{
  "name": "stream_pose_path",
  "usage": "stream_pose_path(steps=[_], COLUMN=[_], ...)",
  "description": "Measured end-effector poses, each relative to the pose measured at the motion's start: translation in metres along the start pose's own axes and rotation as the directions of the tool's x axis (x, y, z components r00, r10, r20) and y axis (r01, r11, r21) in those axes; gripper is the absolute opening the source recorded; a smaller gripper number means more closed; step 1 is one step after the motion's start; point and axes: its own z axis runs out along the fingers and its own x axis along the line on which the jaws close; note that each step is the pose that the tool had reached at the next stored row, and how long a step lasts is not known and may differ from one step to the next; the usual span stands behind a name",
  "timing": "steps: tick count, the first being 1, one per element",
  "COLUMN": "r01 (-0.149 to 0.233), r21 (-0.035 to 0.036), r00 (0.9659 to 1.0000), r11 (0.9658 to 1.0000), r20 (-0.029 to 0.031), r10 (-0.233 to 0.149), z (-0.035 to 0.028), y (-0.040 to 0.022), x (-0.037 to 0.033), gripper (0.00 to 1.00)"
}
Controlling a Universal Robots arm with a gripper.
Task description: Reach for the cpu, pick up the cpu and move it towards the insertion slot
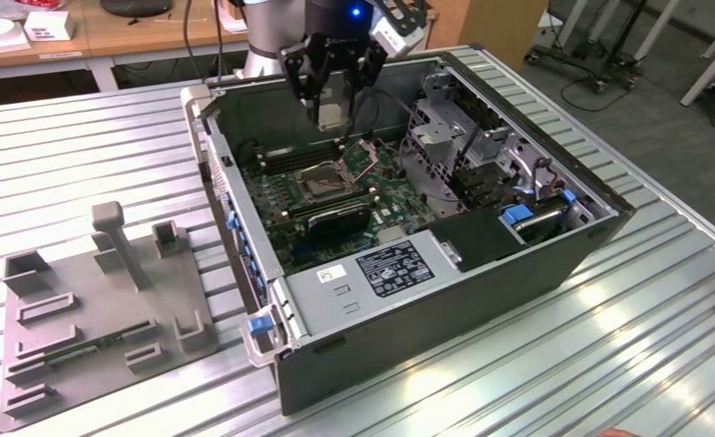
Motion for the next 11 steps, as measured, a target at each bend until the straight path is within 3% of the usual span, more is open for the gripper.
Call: stream_pose_path(steps=[3,11], r01=[0.000,0.000], r21=[0.0001,0.0001], r00=[1.0000,1.0000], r11=[1.0000,1.0000], r20=[-0.0001,0.0001], r10=[0.000,0.000], z=[0.0040,0.0065], y=[0.0003,0.0075], x=[-0.0002,-0.0028], gripper=[0.53,0.53])
